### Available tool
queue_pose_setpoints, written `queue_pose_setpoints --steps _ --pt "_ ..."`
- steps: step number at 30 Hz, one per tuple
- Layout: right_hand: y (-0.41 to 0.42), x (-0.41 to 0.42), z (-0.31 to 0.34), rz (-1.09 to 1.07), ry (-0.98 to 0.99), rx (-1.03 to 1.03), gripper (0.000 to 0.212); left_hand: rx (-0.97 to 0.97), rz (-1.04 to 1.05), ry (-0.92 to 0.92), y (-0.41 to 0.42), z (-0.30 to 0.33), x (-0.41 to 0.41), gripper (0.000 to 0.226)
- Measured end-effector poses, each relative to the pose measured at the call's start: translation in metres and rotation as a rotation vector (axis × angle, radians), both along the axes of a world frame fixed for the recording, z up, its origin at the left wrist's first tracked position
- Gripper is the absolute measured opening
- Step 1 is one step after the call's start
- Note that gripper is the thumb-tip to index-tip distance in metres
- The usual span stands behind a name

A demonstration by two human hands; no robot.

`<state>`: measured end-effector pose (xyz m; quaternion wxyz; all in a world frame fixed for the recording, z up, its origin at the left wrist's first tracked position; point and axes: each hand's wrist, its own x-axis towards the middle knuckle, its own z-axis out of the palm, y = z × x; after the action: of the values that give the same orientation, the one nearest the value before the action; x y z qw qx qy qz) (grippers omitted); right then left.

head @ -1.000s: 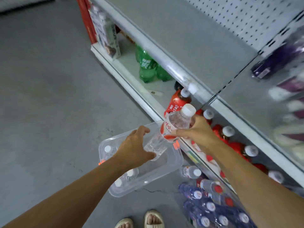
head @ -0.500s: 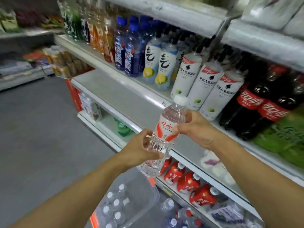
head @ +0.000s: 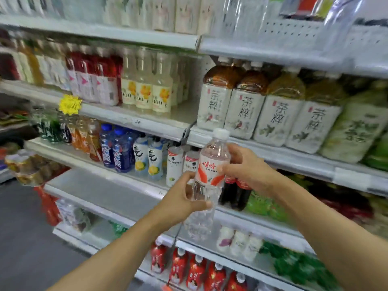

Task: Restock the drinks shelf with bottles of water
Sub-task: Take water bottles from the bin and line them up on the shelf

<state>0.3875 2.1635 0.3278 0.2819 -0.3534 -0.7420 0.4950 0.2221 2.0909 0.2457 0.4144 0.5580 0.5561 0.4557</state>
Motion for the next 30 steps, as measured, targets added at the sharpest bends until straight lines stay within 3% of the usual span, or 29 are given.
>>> queue_pose_setpoints --steps 4,8,12,23,30 --pt "-0.005 0.050 0.047 -0.109 -0.103 0.151 0.058 0.081 -0.048 0.037 0.019 0.042 0.038 0.054" --pt "-0.005 0.106 0.083 -0.342 -0.301 0.506 0.057 0.160 -0.062 0.055 0.038 0.081 0.080 0.053" --pt "-0.001 0.167 0.105 -0.521 -0.391 0.701 0.056 0.200 -0.114 0.039 0.056 0.116 0.127 0.062" --pt "0.038 0.331 0.159 -0.746 -0.591 0.950 0.061 0.362 -0.161 0.004 0.100 0.220 0.276 0.046" --pt "0.081 0.420 0.179 -0.809 -0.692 1.036 0.063 0.452 -0.137 0.019 0.129 0.288 0.358 0.053"
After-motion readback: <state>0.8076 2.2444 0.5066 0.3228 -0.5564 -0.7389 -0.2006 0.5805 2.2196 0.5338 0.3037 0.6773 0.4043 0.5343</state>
